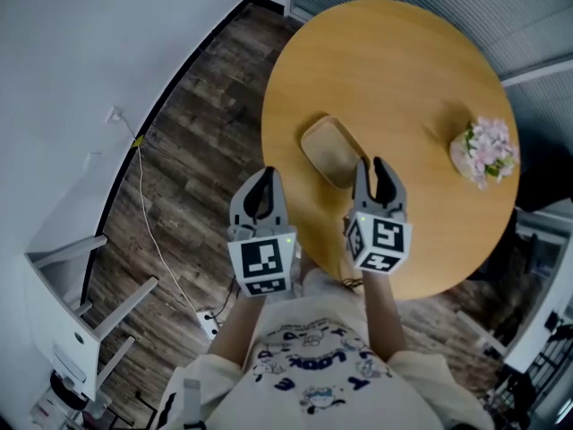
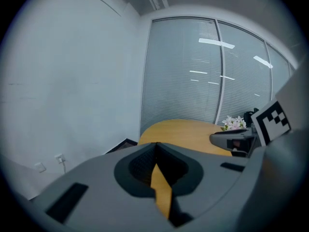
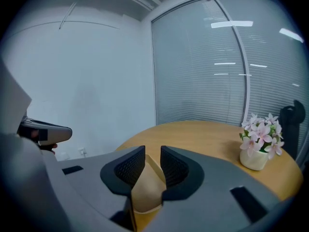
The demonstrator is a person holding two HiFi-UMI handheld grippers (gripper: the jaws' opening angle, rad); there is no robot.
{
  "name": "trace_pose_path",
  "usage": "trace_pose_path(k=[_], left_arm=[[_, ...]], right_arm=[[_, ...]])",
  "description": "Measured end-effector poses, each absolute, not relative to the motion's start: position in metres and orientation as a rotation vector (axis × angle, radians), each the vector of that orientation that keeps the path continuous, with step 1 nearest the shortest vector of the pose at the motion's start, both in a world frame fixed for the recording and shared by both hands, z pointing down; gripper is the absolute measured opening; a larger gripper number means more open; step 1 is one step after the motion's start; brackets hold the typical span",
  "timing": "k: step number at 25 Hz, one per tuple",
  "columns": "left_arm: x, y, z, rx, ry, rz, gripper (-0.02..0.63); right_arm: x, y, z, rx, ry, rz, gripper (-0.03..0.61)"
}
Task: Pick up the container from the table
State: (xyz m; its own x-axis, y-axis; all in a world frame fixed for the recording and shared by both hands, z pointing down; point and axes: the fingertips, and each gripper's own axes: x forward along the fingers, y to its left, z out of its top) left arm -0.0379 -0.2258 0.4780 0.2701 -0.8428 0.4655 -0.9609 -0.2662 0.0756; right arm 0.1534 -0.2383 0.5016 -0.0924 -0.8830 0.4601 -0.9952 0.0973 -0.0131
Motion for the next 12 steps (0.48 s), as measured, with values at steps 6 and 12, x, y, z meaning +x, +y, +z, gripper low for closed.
trace_pose_path(k=[6,12], left_arm=[[-0.026,-0.238,0.503,2.181,-1.610,0.535,0.003],[-0.017,-0.246,0.525,2.155,-1.595,0.581,0.003]], right_arm=[[0.172,-0.249,0.534,1.825,-1.990,0.522,0.086],[0.190,-0.255,0.567,1.796,-1.936,0.587,0.087]])
